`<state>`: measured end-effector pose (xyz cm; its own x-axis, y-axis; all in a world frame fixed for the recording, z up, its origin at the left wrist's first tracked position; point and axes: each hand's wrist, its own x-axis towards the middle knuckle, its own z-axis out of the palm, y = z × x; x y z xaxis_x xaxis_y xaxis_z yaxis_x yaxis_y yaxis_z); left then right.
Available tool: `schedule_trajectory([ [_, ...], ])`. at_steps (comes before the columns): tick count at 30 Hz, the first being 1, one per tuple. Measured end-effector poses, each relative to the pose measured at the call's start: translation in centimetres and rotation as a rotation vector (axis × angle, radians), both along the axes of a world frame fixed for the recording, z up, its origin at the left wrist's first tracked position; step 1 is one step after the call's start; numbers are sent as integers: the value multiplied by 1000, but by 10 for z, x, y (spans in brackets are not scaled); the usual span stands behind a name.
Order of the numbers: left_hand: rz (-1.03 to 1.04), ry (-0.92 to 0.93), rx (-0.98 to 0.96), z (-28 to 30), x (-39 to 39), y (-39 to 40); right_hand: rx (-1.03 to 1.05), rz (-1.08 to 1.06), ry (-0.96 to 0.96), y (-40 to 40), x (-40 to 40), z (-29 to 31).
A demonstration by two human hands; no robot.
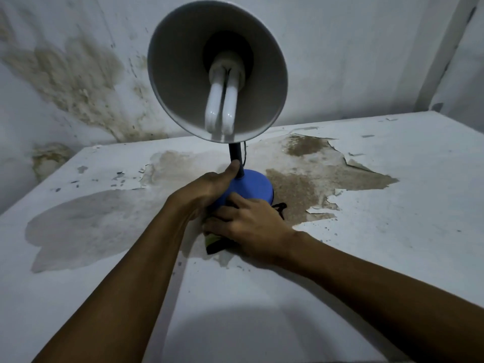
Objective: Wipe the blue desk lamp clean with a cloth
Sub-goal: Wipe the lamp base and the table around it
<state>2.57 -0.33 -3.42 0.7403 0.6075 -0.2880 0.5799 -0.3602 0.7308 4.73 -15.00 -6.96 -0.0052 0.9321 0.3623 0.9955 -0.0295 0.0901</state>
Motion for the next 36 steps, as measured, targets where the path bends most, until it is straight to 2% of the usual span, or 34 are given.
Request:
schedule_trajectory([
  [4, -2, 41, 78, -9, 4, 0, 48, -55, -83, -23, 14, -5],
  [9, -12, 14, 39, -12, 0, 1, 64, -206, 15, -57, 23, -6],
  [12, -31, 9, 46, -10, -3, 1, 146, -377, 194, -65, 39, 6],
  [14, -43, 3, 41, -9, -4, 1, 302, -442, 378, -59, 50, 16],
  [16, -59, -18, 32, -8, -6, 0, 410, -466, 448, -42, 51, 28],
  [19, -70, -52, 9, -6, -9, -1, 289, -427, 526, -15, 40, 34],
  [21, -42, -66, -6, -6, -10, -2, 154, -385, 485, -9, 28, 25],
  [23, -17, -68, -4, -6, -9, -2, 110, -372, 423, -16, 19, 20],
  [24, -10, -68, -3, -7, -9, -1, 96, -348, 465, -22, 18, 21],
  [26, -1, -69, -9, -7, -11, 0, 87, -291, 745, -33, 21, 30],
  [28, 9, -96, -37, -9, -11, 0, 262, -305, 1035, -33, 34, 39],
  [29, 10, -107, -40, -9, -11, -2, 412, -353, 1091, -28, 41, 43],
  [31, 5, -68, -6, -8, -12, -6, 721, -418, 1118, -14, 53, 50],
  [33, -59, 17, 54, -9, -15, -6, 952, -387, 1163, 3, 59, 57],
  [35, -148, 27, 91, -9, -20, -4, 1065, -341, 1135, 21, 62, 59],
  [36, -172, 19, 118, -8, -23, -3, 1058, -322, 1084, 29, 61, 57],
])
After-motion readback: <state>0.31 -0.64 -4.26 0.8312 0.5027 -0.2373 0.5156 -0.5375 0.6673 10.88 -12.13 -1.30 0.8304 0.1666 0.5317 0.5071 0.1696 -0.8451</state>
